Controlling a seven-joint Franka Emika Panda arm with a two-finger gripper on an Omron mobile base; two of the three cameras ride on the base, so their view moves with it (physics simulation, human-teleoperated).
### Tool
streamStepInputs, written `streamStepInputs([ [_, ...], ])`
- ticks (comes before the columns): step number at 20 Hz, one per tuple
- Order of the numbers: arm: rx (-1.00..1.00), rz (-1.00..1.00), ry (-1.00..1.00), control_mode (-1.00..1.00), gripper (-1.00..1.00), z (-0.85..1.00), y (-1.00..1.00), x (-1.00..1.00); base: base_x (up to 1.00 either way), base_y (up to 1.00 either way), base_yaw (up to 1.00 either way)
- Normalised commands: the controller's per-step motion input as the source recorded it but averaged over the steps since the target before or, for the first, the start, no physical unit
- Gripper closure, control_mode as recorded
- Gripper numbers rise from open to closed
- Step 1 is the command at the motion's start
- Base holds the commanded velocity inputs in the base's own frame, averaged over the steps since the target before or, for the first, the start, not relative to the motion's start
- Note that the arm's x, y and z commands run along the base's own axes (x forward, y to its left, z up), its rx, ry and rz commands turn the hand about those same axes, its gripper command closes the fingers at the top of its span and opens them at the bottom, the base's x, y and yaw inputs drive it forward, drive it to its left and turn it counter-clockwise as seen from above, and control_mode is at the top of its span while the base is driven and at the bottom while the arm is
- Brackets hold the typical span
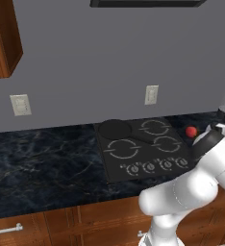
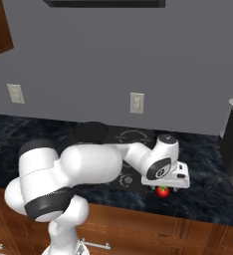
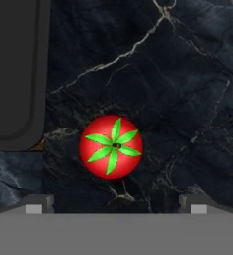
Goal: Place the pan on the rear left burner on the stove. Then place the tomato and the onion in the pan and turn on the rear left burner.
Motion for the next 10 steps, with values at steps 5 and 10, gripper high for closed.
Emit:
streamStepInputs([
  [5,0.00,0.00,0.00,-1.00,-1.00,0.00,0.18,-0.06,0.00,0.00,0.00],
  [10,0.00,0.00,0.00,-1.00,-1.00,0.00,0.26,0.00,0.00,0.00,0.00],
])
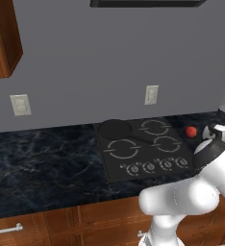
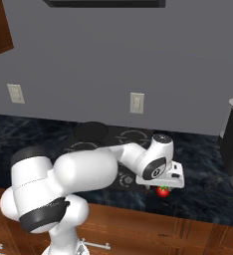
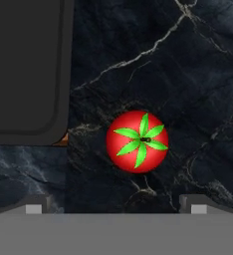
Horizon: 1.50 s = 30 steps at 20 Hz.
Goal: Place the pan on the rear left burner on the stove. Then place the tomato and the onion in the pan and turn on the rear left burner.
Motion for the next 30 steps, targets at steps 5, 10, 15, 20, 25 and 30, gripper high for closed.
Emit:
streamStepInputs([
  [5,0.00,0.00,0.00,-1.00,-1.00,-0.05,0.03,0.04,0.00,0.00,0.00],
  [10,0.00,0.00,0.00,-1.00,-1.00,-0.16,-0.01,0.28,0.00,0.00,0.00],
  [15,0.00,0.00,0.00,-1.00,-1.00,0.00,0.00,0.07,0.00,0.00,0.00],
  [20,0.00,0.00,0.00,-1.00,-1.00,0.05,-0.08,-0.03,0.00,0.00,0.00],
  [25,0.00,0.00,0.00,-1.00,-1.00,0.00,-0.05,0.00,0.00,0.00,0.00],
  [30,0.00,0.00,0.00,-1.00,-1.00,0.00,-0.12,0.02,0.00,0.00,0.00],
])
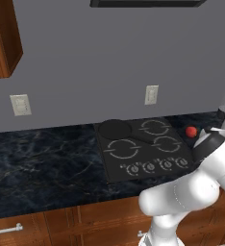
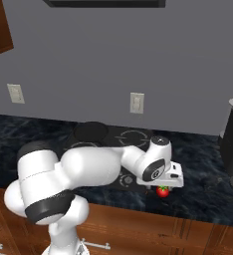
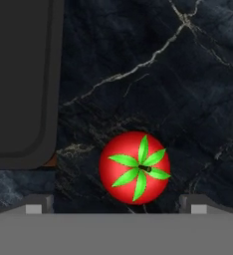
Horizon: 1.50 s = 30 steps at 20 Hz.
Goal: Place the pan on the rear left burner on the stove. Then place the tomato and the onion in the pan and turn on the rear left burner.
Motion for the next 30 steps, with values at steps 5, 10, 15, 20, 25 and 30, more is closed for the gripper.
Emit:
streamStepInputs([
  [5,0.00,0.00,0.00,-1.00,-1.00,0.00,-0.12,0.01,0.00,0.00,0.00],
  [10,0.00,0.00,0.00,-1.00,-1.00,0.00,-0.01,0.00,0.00,0.00,0.00],
  [15,0.00,0.00,0.00,-1.00,-1.00,-0.05,0.00,0.00,0.00,0.00,0.00],
  [20,0.00,0.00,0.00,-1.00,-1.00,-0.08,0.00,0.00,0.00,0.00,0.00],
  [25,0.00,0.00,0.00,-1.00,-1.00,-0.17,0.00,0.05,0.00,0.00,0.00],
  [30,0.00,0.00,0.00,-1.00,-1.00,-0.04,0.00,0.11,0.00,0.00,0.00],
])
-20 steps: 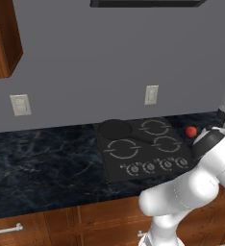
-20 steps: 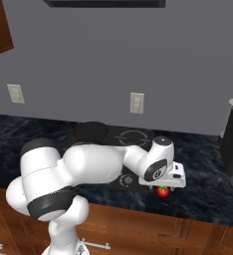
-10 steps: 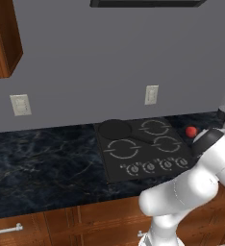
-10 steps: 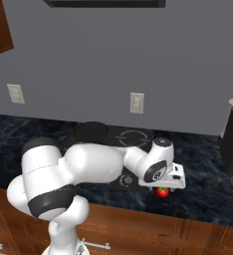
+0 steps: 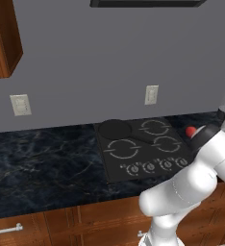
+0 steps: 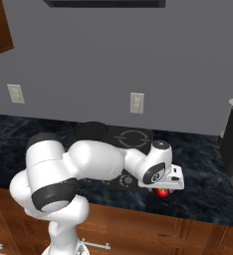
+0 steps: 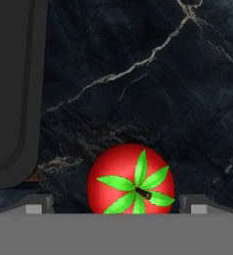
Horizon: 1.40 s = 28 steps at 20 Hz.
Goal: Place the pan on the rear left burner on the stove. Then place the tomato and the onion in the pan and turn on the rear left burner.
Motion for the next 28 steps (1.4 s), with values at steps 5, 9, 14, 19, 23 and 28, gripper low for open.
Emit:
streamStepInputs([
  [5,0.00,0.00,0.00,-1.00,-1.00,-0.01,-0.03,0.06,0.00,0.00,0.00],
  [9,0.00,0.00,0.00,-1.00,-1.00,-0.09,-0.06,0.00,0.00,0.00,0.00],
  [14,0.00,0.00,0.00,-1.00,-1.00,-0.02,-0.02,0.00,0.00,0.00,0.00],
  [19,0.00,0.00,0.00,-1.00,-1.00,0.00,0.00,0.00,0.00,0.00,0.00],
  [23,0.00,0.00,0.00,-1.00,1.00,0.00,0.00,0.00,0.00,0.00,0.00],
  [28,0.00,0.00,0.00,-1.00,1.00,0.00,0.00,0.00,0.00,0.00,0.00],
])
